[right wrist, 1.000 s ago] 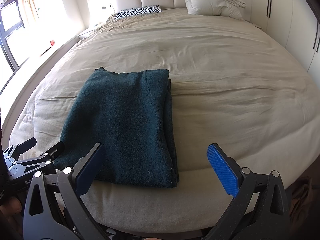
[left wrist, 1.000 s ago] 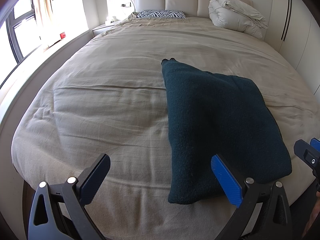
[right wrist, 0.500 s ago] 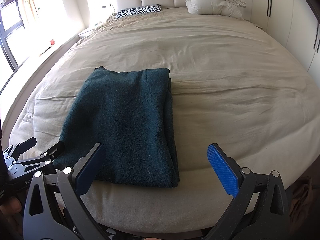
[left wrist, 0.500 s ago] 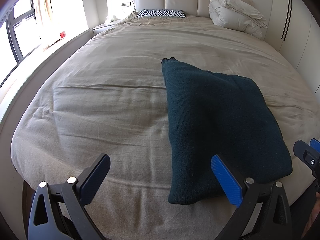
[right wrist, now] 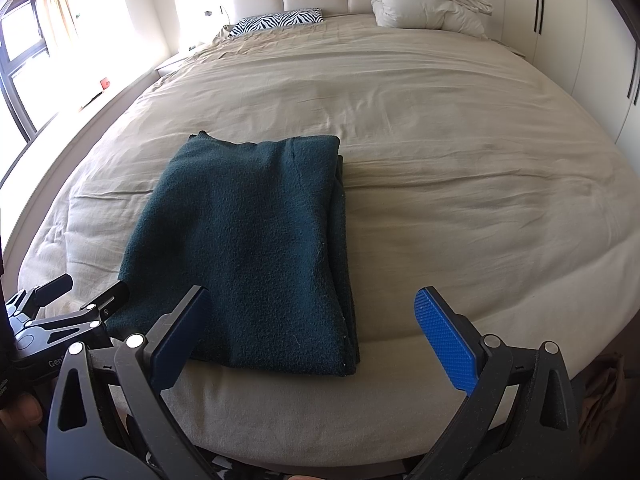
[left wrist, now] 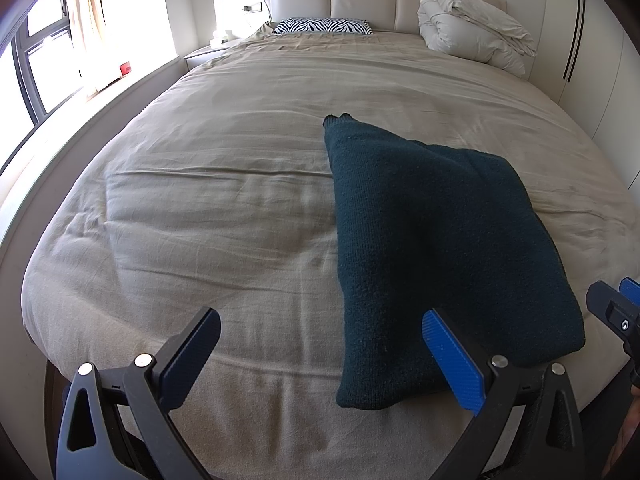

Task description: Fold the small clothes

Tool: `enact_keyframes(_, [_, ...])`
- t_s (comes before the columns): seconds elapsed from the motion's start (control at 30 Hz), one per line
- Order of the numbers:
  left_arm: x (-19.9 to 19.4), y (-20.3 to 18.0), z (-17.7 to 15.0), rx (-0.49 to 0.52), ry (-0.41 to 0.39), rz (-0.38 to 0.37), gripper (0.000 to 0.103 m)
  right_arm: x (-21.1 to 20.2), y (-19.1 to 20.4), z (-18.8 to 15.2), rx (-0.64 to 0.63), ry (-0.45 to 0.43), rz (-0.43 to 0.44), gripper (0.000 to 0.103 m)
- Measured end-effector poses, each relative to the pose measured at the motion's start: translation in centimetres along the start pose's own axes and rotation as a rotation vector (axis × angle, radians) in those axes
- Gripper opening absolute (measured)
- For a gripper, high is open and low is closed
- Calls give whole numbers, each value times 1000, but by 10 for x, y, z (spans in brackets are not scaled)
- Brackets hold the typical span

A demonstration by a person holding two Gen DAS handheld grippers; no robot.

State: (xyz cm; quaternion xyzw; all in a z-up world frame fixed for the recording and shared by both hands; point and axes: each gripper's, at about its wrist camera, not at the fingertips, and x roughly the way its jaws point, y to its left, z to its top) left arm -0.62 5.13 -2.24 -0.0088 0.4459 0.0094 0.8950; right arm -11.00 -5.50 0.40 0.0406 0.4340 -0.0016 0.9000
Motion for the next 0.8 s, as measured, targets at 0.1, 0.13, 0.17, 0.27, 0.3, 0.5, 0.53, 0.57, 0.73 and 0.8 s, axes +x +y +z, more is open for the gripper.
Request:
enact_keyframes(0.1, [0,0,-1,0,1,0,103,0,0,1,0,1,0,103])
enact_keyframes(0.13, [0,0,-1,0,1,-1,103,0,0,1,0,2,1,103])
enact_keyframes(0.17, [0,0,0,0,1,-1,103,1,0,0,0,2,1,103])
enact_keyframes(0.27, [1,1,1,1,2,-2,103,1,0,-4,0,4,1,103])
enact_keyframes(0.3, [1,1,1,1,2,-2,103,1,0,-5,1,4,1,103])
enact_keyframes(0.5, [1,1,-1,2,4,0,103,2,-1,-6,-2,6,0,103])
enact_keyframes(0.53, [1,1,0,1,4,-1,103,2,-1,-6,-1,6,1,103])
enact_keyframes(0.57, [1,1,0,0,5,-1,103,2,-2,-5,-1,7,1,103])
enact_keyframes(0.73, [0,3,-1,3,-1,1,103,3,-3,-4,-4,9,2,103])
enact_keyframes(0.8, [0,4,-1,6,0,0,103,3,-3,-5,-3,10,2,103])
